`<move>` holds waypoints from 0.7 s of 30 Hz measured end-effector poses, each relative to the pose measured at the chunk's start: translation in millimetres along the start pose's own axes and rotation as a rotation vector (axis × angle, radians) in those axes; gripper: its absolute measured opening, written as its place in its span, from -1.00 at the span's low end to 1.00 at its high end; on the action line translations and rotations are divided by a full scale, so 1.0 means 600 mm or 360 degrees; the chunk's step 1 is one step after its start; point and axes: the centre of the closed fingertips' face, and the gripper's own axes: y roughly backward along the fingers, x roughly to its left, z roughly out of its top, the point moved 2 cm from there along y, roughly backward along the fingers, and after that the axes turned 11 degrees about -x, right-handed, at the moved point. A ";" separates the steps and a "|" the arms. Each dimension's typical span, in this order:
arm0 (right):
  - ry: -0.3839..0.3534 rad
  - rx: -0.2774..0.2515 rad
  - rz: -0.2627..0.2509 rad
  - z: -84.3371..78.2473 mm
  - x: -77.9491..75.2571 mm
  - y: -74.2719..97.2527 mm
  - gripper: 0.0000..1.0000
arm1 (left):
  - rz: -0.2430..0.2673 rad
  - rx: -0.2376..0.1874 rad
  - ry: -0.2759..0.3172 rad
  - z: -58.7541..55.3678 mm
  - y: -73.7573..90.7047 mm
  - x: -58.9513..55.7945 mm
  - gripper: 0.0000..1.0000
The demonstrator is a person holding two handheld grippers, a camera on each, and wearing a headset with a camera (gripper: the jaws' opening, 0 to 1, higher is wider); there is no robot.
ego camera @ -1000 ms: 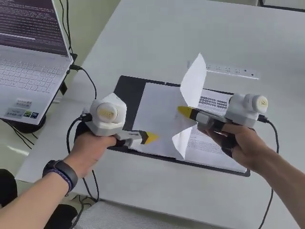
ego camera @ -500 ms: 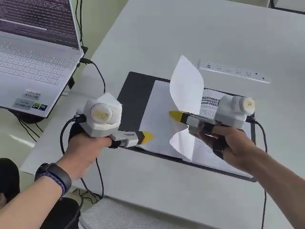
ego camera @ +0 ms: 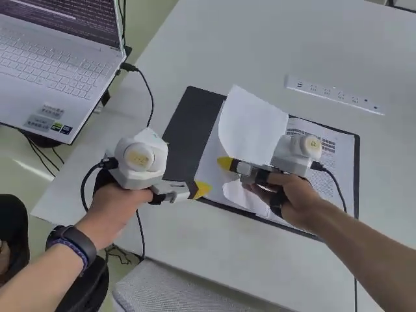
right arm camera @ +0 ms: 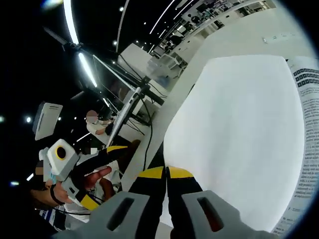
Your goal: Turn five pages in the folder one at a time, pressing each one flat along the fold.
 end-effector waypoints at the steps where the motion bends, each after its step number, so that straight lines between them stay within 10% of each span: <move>1: -0.0010 0.0017 -0.0026 -0.007 -0.007 -0.005 -1.00 | 0.0001 0.0003 0.0003 -0.001 0.001 0.000 0.64; 11: -0.0026 0.0065 -0.0149 -0.037 -0.065 -0.040 -0.86 | 0.0007 0.0028 0.0011 -0.008 0.005 0.006 0.64; 21: -0.0025 0.0035 -0.0065 -0.035 -0.043 -0.036 -0.58 | 0.0007 0.0050 0.0025 -0.014 0.002 0.010 0.64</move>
